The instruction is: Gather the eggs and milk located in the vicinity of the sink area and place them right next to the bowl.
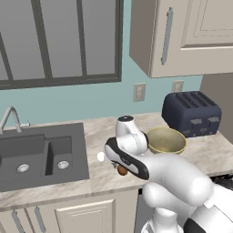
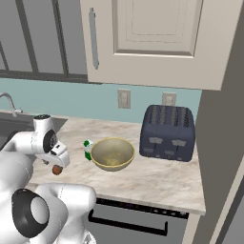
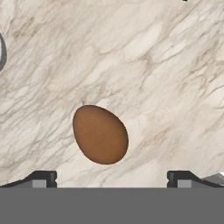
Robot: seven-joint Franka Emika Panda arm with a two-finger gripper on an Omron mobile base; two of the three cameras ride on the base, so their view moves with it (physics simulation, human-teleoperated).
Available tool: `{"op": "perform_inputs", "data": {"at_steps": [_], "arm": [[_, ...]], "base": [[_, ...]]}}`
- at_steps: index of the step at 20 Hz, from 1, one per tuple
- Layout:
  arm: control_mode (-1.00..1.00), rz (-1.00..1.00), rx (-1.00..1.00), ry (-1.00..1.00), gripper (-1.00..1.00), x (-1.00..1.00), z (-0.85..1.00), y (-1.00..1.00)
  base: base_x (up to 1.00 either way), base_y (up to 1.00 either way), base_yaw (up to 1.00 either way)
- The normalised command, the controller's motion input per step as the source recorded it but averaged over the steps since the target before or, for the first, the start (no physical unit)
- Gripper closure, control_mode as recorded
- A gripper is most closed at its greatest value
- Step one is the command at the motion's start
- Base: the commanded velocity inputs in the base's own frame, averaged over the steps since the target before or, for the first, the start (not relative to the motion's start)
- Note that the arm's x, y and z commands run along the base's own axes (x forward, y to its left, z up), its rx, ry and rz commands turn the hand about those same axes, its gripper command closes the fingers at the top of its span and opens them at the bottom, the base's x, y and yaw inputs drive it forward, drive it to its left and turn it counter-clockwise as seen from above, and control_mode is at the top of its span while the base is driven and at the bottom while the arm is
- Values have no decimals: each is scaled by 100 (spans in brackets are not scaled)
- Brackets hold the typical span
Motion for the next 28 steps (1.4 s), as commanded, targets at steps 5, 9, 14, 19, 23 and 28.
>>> {"op": "perform_inputs", "data": {"at_steps": [5,9,14,19,23,28], "arm": [[-100,4,0,0,-100,2,-7,2],[-100,1,0,0,-100,8,0,6],[-100,0,0,0,-100,11,-2,5],[-100,0,-1,0,-100,9,-8,0],[-100,0,-2,0,-100,0,-15,0],[-100,0,-1,0,-100,0,-23,0]], "base": [[0,0,0],[0,0,0],[0,0,0],[0,0,0],[0,0,0],[0,0,0]]}}
